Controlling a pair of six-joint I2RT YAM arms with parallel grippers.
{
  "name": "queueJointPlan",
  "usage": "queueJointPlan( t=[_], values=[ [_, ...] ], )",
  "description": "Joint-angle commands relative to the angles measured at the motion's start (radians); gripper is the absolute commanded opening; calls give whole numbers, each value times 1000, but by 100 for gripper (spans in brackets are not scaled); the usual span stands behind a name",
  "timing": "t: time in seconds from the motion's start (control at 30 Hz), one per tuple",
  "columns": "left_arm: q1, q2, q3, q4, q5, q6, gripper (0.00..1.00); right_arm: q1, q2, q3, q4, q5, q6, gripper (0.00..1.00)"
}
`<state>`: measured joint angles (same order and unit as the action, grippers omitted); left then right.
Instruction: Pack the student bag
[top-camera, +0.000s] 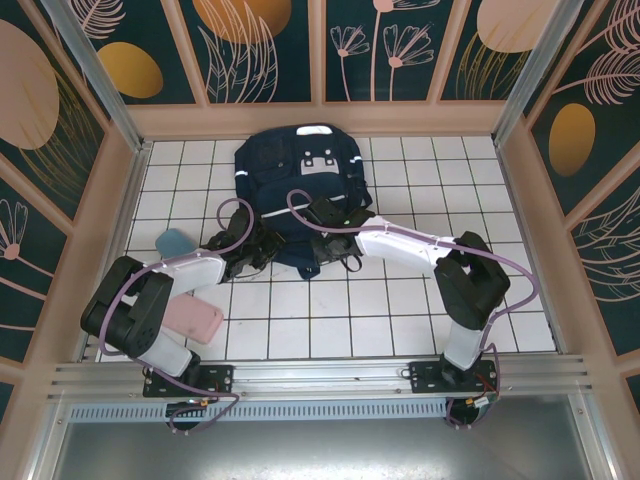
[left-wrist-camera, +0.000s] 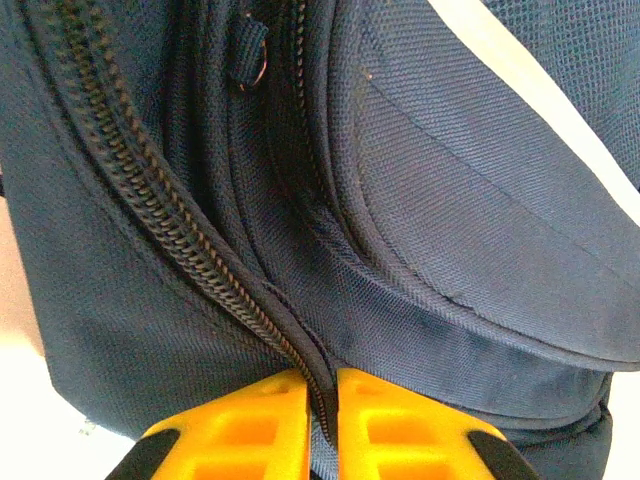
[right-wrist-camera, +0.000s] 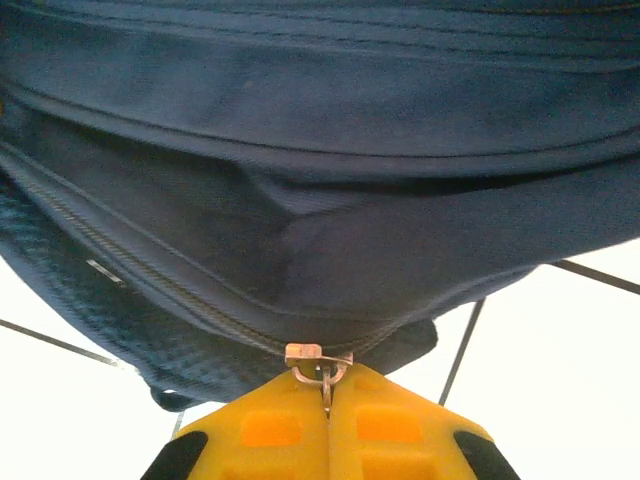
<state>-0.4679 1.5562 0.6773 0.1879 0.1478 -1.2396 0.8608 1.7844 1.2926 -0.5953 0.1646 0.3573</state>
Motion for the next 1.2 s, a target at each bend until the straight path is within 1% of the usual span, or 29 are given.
queueJointPlan(
  t=[0.0, 0.07, 0.27, 0.63, 0.7, 0.73, 0.77, 0.8, 0.83, 0.93, 1.0, 1.03, 1.17],
  values=[
    [8, 2, 7, -30, -99, 23, 9, -25, -47, -28, -120, 153, 41, 0],
    [8, -6, 8, -43, -118, 31, 7, -46, -52, -38, -115, 163, 45, 0],
    [11, -27, 4, -68, -151, 43, 7, -119, -63, -63, -81, 186, 25, 0],
    [20, -38, -7, -66, -152, 46, 7, -305, -40, -93, 96, 156, -66, 0],
    [20, -47, -6, -73, -152, 50, 9, -308, -35, -78, 108, 136, -72, 0],
    [22, -54, -5, -80, -154, 53, 12, -308, -35, -73, 112, 115, -78, 0],
    [21, -63, -2, -90, -154, 57, 17, -303, -38, -73, 119, 84, -87, 0],
    [21, -74, -1, -102, -159, 60, 23, -288, -42, -75, 127, 60, -94, 0],
    [22, -88, 1, -125, -177, 63, 33, -268, -44, -80, 132, 32, -99, 0],
    [21, -147, 7, -227, -278, 60, 50, -191, -44, -89, 139, -24, -104, 0],
    [22, -191, 1, -260, -324, 60, 55, -152, -42, -90, 151, -66, -95, 0],
    [22, -210, -1, -268, -327, 56, 56, -129, -41, -90, 162, -97, -89, 0],
    [21, -255, -22, -266, -258, 16, 58, -80, -31, -72, 204, -158, -70, 0]
  ],
)
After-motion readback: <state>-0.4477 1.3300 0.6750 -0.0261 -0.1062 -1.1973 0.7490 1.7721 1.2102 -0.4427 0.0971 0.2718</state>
